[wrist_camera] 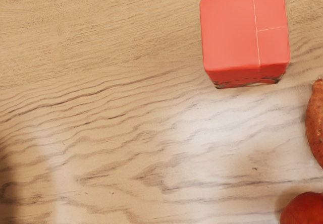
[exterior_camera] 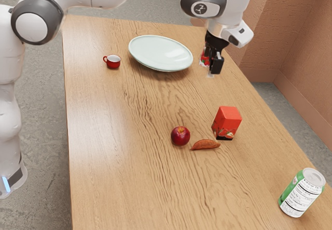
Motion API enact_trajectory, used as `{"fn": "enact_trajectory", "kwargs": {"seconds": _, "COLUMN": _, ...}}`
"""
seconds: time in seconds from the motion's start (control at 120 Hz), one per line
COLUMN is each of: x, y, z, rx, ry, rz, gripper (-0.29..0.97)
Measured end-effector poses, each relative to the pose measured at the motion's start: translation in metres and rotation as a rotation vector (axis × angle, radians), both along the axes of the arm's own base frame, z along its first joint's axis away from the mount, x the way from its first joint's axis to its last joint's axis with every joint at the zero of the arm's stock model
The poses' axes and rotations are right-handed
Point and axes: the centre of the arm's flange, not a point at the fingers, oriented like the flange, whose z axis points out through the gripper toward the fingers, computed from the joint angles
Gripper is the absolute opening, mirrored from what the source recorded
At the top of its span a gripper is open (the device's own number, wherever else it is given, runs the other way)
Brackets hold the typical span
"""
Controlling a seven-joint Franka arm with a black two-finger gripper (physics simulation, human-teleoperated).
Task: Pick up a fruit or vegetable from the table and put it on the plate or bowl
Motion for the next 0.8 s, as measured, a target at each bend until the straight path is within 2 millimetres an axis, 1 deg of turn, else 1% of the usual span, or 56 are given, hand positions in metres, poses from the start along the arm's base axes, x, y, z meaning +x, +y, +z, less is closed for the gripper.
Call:
{"fn": "enact_trajectory", "kwargs": {"seconds": 0.058, "x": -0.009, "y": -0.038, "z": 0.015, "rx": 0.002, "ry": -0.028, "rz": -0.057, "gripper": 0.68}}
{"fn": "enact_trajectory", "kwargs": {"seconds": 0.1, "x": -0.011, "y": -0.052, "z": 0.015, "rx": -0.002, "ry": -0.031, "rz": -0.076, "gripper": 0.68}}
{"fn": "enact_trajectory", "kwargs": {"seconds": 0.15, "x": -0.009, "y": -0.056, "z": 0.009, "rx": -0.011, "ry": -0.02, "rz": -0.079, "gripper": 0.68}}
{"fn": "enact_trajectory", "kwargs": {"seconds": 0.183, "x": -0.005, "y": -0.056, "z": 0.001, "rx": -0.019, "ry": -0.006, "rz": -0.075, "gripper": 0.68}}
{"fn": "enact_trajectory", "kwargs": {"seconds": 0.217, "x": 0.001, "y": -0.053, "z": -0.012, "rx": -0.029, "ry": 0.017, "rz": -0.068, "gripper": 0.68}}
{"fn": "enact_trajectory", "kwargs": {"seconds": 0.267, "x": 0.011, "y": -0.042, "z": -0.037, "rx": -0.047, "ry": 0.062, "rz": -0.039, "gripper": 0.68}}
{"fn": "enact_trajectory", "kwargs": {"seconds": 0.308, "x": 0.014, "y": -0.039, "z": -0.047, "rx": -0.058, "ry": 0.078, "rz": -0.025, "gripper": 0.68}}
{"fn": "enact_trajectory", "kwargs": {"seconds": 0.342, "x": 0.013, "y": -0.046, "z": -0.049, "rx": -0.065, "ry": 0.081, "rz": -0.023, "gripper": 0.68}}
{"fn": "enact_trajectory", "kwargs": {"seconds": 0.475, "x": 0.006, "y": -0.083, "z": -0.052, "rx": -0.08, "ry": 0.084, "rz": -0.035, "gripper": 0.68}}
{"fn": "enact_trajectory", "kwargs": {"seconds": 0.525, "x": 0.003, "y": -0.089, "z": -0.056, "rx": -0.084, "ry": 0.095, "rz": -0.027, "gripper": 0.68}}
{"fn": "enact_trajectory", "kwargs": {"seconds": 0.558, "x": 0.001, "y": -0.088, "z": -0.062, "rx": -0.093, "ry": 0.113, "rz": -0.011, "gripper": 0.68}}
{"fn": "enact_trajectory", "kwargs": {"seconds": 0.625, "x": -0.001, "y": -0.069, "z": -0.081, "rx": -0.13, "ry": 0.16, "rz": 0.049, "gripper": 0.68}}
{"fn": "enact_trajectory", "kwargs": {"seconds": 0.7, "x": -0.005, "y": -0.054, "z": -0.105, "rx": -0.182, "ry": 0.201, "rz": 0.085, "gripper": 0.68}}
{"fn": "enact_trajectory", "kwargs": {"seconds": 0.8, "x": -0.015, "y": -0.054, "z": -0.126, "rx": -0.252, "ry": 0.244, "rz": 0.096, "gripper": 0.68}}
